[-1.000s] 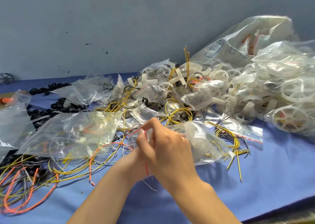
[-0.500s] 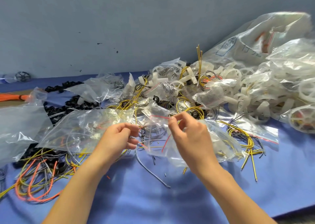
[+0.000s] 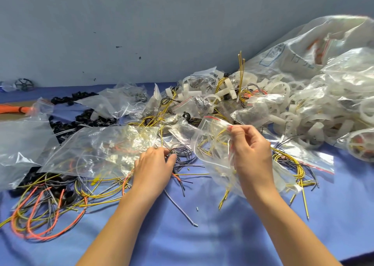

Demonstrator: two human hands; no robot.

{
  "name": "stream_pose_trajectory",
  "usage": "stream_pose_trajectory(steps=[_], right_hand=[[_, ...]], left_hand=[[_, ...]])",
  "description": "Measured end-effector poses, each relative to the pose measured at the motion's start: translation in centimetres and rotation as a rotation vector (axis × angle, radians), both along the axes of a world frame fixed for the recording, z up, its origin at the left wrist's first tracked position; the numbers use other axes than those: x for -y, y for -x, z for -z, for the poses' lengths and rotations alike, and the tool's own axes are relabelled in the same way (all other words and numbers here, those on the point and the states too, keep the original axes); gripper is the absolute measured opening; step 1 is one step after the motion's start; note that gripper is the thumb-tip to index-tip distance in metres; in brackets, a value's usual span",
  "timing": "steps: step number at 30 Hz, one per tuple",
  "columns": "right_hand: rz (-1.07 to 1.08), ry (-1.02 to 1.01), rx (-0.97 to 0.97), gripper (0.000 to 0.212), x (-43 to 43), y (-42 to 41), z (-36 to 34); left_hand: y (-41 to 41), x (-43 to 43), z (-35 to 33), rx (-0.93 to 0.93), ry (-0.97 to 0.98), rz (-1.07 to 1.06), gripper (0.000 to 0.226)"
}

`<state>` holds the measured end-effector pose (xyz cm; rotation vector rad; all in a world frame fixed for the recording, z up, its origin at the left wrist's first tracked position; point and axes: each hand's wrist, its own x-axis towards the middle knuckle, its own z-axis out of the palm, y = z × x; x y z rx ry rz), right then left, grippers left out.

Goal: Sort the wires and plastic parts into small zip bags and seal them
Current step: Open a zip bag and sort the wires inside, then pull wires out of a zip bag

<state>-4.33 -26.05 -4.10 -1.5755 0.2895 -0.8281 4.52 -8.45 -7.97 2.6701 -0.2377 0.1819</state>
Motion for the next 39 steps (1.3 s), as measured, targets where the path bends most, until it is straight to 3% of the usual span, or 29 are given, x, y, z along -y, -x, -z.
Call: stream_pose_trajectory(steps=[3, 5, 9, 13, 16, 18, 21, 24, 26, 29, 31, 34, 39], right_hand=[[-0.08, 0.094, -0.018, 0.024, -0.1, 0.3, 0.1], [-0.142, 0.176, -0.047, 0.025, -0.3, 0.5, 0.1], [-0.247, 0.415, -0.1, 0.019, -0.9, 0.7, 0.1], [-0.291, 0.631, -0.143, 0.014, -1.4, 0.3, -0.2], [-0.159, 0.799, -0.053, 0.044, -1.8, 0.2, -0.9], [-0.042, 1.013, 0.017, 0.051, -2.0, 0.0, -1.5], [0.049, 1.207, 0.064, 0.043, -2.1, -0.3, -2.0], [0.036, 1.209, 0.083, 0.029, -1.6, -0.2, -2.4], [-0.028, 1.17, 0.08, 0.026, -1.2, -0.2, -2.6], [-0.19, 1.015, 0.048, 0.022, -1.1, -0.3, -2.7], [-0.276, 0.919, 0.01, 0.016, -0.9, -0.4, -2.6], [-0.368, 0.81, -0.09, 0.014, -0.1, -0.2, -2.5], [-0.413, 0.743, -0.187, 0.016, 1.5, 0.6, -3.5]], left_hand=[[-0.6, -0.1, 0.1, -0.004, 0.056, -0.018, 0.025], [-1.0, -0.4, -0.5, -0.007, 0.204, -0.021, 0.019], [-1.3, -1.6, -2.8, 0.031, 0.706, -0.048, 0.009], [-0.1, -2.6, -5.0, -0.092, 1.149, -0.033, 0.008], [1.4, -2.4, -5.9, -0.11, 1.247, 0.0, 0.008], [2.6, -2.1, -6.6, -0.152, 1.301, 0.058, 0.009], [4.1, -1.6, -8.1, -0.33, 1.413, 0.232, 0.023], [4.9, -1.7, -9.3, -0.485, 1.528, 0.329, 0.03], [5.3, -1.5, -9.2, -0.37, 1.404, 0.348, 0.025], [5.2, -1.4, -7.7, 0.128, 0.797, 0.273, 0.02], [5.0, -1.6, -6.9, 0.303, 0.576, 0.23, 0.015], [4.4, -2.2, -6.3, 0.442, 0.357, 0.108, 0.018], [3.4, -3.6, -6.9, 0.635, 0.208, -0.039, 0.013]])
